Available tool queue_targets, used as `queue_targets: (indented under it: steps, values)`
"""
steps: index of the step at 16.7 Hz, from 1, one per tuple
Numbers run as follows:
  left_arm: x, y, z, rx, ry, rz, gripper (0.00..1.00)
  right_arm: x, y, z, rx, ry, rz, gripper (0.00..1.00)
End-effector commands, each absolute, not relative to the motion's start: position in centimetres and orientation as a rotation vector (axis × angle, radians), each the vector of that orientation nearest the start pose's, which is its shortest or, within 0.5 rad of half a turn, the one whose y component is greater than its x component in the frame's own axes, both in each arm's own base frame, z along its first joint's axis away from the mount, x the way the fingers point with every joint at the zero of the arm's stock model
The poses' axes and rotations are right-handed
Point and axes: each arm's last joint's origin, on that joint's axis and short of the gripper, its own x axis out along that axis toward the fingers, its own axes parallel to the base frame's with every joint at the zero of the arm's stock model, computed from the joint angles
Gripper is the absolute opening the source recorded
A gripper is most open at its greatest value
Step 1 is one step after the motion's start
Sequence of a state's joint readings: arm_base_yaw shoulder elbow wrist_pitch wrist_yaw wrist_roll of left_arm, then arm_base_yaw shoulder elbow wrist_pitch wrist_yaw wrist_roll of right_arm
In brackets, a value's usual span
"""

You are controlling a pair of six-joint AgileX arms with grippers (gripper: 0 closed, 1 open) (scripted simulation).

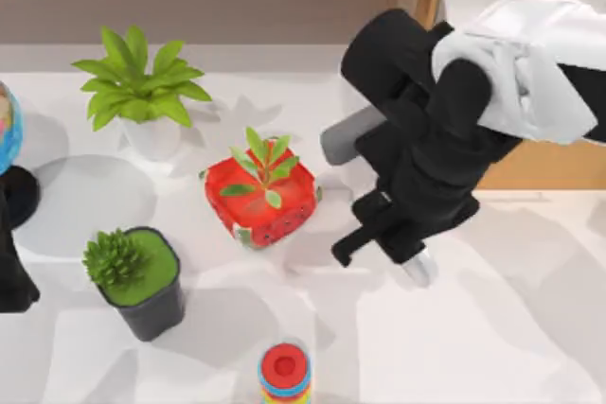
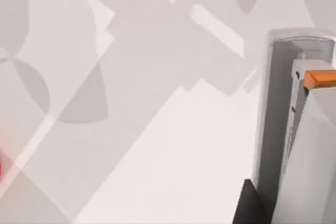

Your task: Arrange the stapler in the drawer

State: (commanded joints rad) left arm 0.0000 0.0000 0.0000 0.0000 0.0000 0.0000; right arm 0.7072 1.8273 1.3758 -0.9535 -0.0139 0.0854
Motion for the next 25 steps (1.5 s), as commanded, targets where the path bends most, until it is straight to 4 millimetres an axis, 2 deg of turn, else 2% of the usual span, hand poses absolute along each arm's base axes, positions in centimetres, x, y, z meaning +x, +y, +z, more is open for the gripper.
queue_targets:
  steps: [3,4,6,8,10,13,15,17,19,25]
  values:
    - [10.6,-0.1,16.0,0.0,0.0,0.0,1.0,33.3,20.4,26.1,-0.297,1.196,0.461,0.0]
    - [10.6,-0.1,16.0,0.0,0.0,0.0,1.0,35.2,19.1,27.4,-0.266,1.158,0.418,0.0]
    - [10.6,-0.1,16.0,0.0,0.0,0.0,1.0,38.4,16.6,28.9,-0.224,1.106,0.337,0.0]
    - [10.6,-0.1,16.0,0.0,0.0,0.0,1.0,40.8,14.6,29.4,-0.2,1.079,0.28,0.0]
    - [10.6,-0.1,16.0,0.0,0.0,0.0,1.0,43.0,12.0,28.2,-0.171,1.122,0.211,0.0]
    - [10.6,-0.1,16.0,0.0,0.0,0.0,1.0,46.0,8.1,24.0,-0.094,1.288,0.085,0.0]
    - [10.6,-0.1,16.0,0.0,0.0,0.0,1.0,47.3,6.6,21.0,-0.044,1.405,0.023,0.0]
    - [10.6,-0.1,16.0,0.0,0.0,0.0,1.0,47.9,6.4,18.1,-0.01,1.516,-0.01,0.0]
    - [10.6,-0.1,16.0,0.0,0.0,0.0,1.0,48.1,6.8,16.6,0.011,1.58,-0.02,0.0]
    - [10.6,-0.1,16.0,0.0,0.0,0.0,1.0,48.2,6.9,16.1,0.017,1.6,-0.022,0.0]
